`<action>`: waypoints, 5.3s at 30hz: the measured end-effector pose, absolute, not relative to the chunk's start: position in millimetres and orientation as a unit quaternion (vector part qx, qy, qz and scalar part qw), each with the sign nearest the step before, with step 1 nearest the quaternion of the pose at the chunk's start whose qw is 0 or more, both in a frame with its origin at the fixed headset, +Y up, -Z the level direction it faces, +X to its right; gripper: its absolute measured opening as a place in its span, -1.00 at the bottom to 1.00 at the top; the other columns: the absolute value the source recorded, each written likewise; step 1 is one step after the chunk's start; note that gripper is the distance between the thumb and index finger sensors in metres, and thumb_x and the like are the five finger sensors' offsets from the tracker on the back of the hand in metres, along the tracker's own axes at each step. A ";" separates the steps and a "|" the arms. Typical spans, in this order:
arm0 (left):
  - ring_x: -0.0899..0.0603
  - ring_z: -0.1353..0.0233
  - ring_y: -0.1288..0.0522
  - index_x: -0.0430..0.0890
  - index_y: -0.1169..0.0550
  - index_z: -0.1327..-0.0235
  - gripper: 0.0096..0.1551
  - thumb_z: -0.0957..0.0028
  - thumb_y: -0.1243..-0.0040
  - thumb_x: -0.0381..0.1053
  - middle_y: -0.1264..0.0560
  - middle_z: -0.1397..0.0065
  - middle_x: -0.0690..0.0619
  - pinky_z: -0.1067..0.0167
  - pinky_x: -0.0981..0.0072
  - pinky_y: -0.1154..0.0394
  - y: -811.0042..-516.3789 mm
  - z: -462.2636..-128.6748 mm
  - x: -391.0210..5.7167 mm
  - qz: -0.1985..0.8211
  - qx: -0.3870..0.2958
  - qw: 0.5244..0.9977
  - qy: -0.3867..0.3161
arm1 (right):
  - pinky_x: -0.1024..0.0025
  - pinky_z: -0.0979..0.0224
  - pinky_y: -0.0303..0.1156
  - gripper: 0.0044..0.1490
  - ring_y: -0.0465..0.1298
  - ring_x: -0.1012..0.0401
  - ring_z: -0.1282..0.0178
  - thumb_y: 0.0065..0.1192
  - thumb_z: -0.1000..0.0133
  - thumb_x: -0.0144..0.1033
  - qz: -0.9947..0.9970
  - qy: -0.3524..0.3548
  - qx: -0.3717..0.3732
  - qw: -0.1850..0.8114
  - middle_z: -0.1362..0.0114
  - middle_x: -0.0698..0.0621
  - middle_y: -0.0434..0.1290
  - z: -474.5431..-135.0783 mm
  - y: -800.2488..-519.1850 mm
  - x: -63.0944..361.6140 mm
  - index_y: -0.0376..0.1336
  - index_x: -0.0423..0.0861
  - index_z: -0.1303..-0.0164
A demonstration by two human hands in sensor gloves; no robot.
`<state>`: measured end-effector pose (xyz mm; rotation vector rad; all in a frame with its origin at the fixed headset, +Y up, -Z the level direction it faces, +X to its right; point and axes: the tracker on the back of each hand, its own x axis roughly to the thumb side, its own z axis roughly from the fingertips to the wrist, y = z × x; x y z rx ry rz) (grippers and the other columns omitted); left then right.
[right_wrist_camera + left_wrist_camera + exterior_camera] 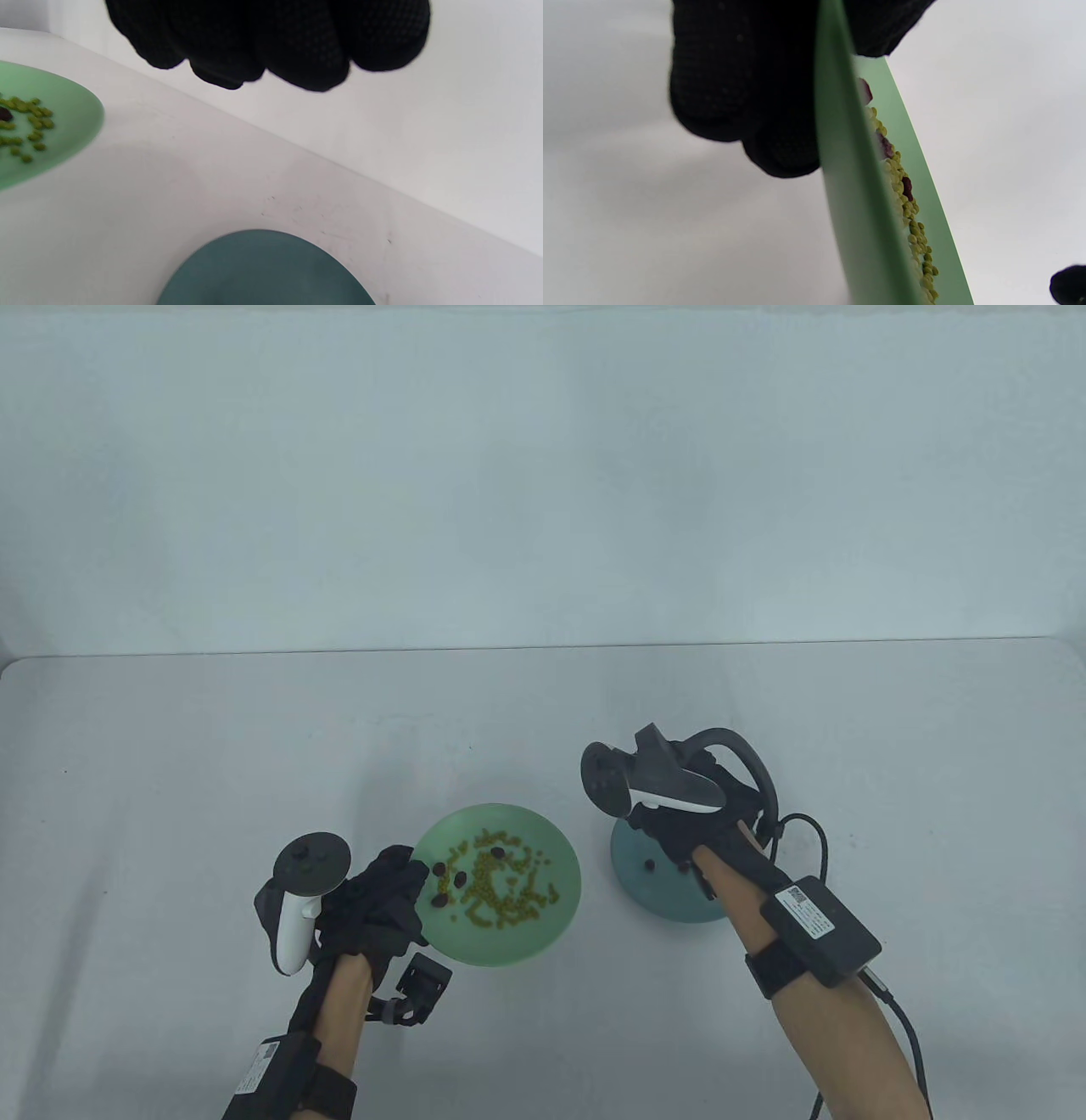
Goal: Pick cranberries with hand pinch into plate
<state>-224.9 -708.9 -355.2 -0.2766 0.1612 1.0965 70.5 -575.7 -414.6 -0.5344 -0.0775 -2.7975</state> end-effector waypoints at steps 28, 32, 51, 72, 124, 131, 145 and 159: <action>-0.09 0.15 -0.79 -0.32 -0.37 -0.42 -0.48 -0.27 -0.04 -0.12 -0.60 -0.16 -0.16 0.18 0.31 -0.75 -709.0 -355.0 -224.6 0.526 -0.132 0.837 0.075 | 0.29 -0.05 0.61 -0.42 0.61 0.35 0.25 0.20 -0.18 0.04 -0.935 -0.065 -0.305 0.167 0.23 0.28 0.57 -405.4 -624.4 -35.5 0.36 0.07 -0.37; -0.09 0.15 -0.79 -0.31 -0.37 -0.43 -0.48 -0.27 -0.04 -0.12 -0.60 -0.15 -0.16 0.19 0.32 -0.75 -709.1 -355.1 -224.6 0.526 -0.132 0.837 0.075 | 0.29 -0.05 0.61 -0.40 0.61 0.35 0.25 0.20 -0.18 0.05 -0.932 -0.072 -0.309 0.178 0.22 0.28 0.57 -403.0 -628.7 -36.4 0.34 0.06 -0.40; -0.09 0.16 -0.79 -0.32 -0.37 -0.42 -0.48 -0.27 -0.05 -0.13 -0.61 -0.15 -0.16 0.19 0.32 -0.75 -709.0 -355.1 -224.5 0.528 -0.133 0.835 0.072 | 0.29 -0.05 0.61 -0.44 0.61 0.35 0.24 0.21 -0.17 0.06 -0.932 -0.054 -0.311 0.178 0.22 0.27 0.57 -399.2 -626.2 -41.2 0.41 0.04 -0.29; -0.11 0.16 -0.79 -0.34 -0.37 -0.42 -0.48 -0.27 -0.05 -0.14 -0.60 -0.15 -0.18 0.19 0.31 -0.76 -709.1 -355.7 -227.3 0.536 -0.132 0.830 0.077 | 0.30 -0.03 0.61 -0.40 0.61 0.35 0.27 0.20 -0.15 0.07 -0.924 -0.030 -0.327 0.197 0.25 0.28 0.57 -390.7 -640.3 -46.1 0.40 0.00 -0.30; -0.11 0.14 -0.79 -0.32 -0.37 -0.42 -0.49 -0.27 -0.05 -0.14 -0.60 -0.16 -0.18 0.17 0.30 -0.75 -708.3 -355.0 -229.8 0.527 -0.130 0.836 0.082 | 0.31 -0.02 0.61 -0.42 0.60 0.36 0.30 0.24 -0.15 0.05 -0.977 -0.061 -0.165 0.117 0.28 0.28 0.56 -421.9 -618.3 114.5 0.43 -0.05 -0.23; -0.11 0.14 -0.79 -0.32 -0.37 -0.42 -0.48 -0.27 -0.05 -0.13 -0.60 -0.16 -0.18 0.17 0.30 -0.75 -708.6 -355.1 -229.1 0.524 -0.131 0.838 0.082 | 0.31 -0.02 0.61 -0.43 0.60 0.36 0.30 0.24 -0.15 0.05 -0.978 -0.109 -0.135 0.115 0.28 0.28 0.56 -425.0 -660.7 139.7 0.43 -0.05 -0.23; -0.11 0.14 -0.79 -0.32 -0.37 -0.42 -0.48 -0.27 -0.04 -0.13 -0.60 -0.16 -0.18 0.17 0.30 -0.75 -708.8 -355.0 -228.8 0.525 -0.131 0.837 0.081 | 0.31 -0.02 0.61 -0.43 0.60 0.36 0.30 0.24 -0.15 0.05 -0.972 -0.160 -0.120 0.124 0.28 0.28 0.56 -428.1 -710.7 144.3 0.44 -0.05 -0.22; -0.11 0.14 -0.79 -0.32 -0.37 -0.43 -0.48 -0.27 -0.04 -0.13 -0.60 -0.16 -0.17 0.17 0.30 -0.75 -709.2 -354.7 -228.2 0.527 -0.134 0.835 0.080 | 0.30 -0.02 0.61 -0.38 0.60 0.36 0.29 0.25 -0.12 0.08 -0.975 -0.147 -0.104 0.129 0.27 0.28 0.56 -430.8 -708.5 146.3 0.43 -0.05 -0.26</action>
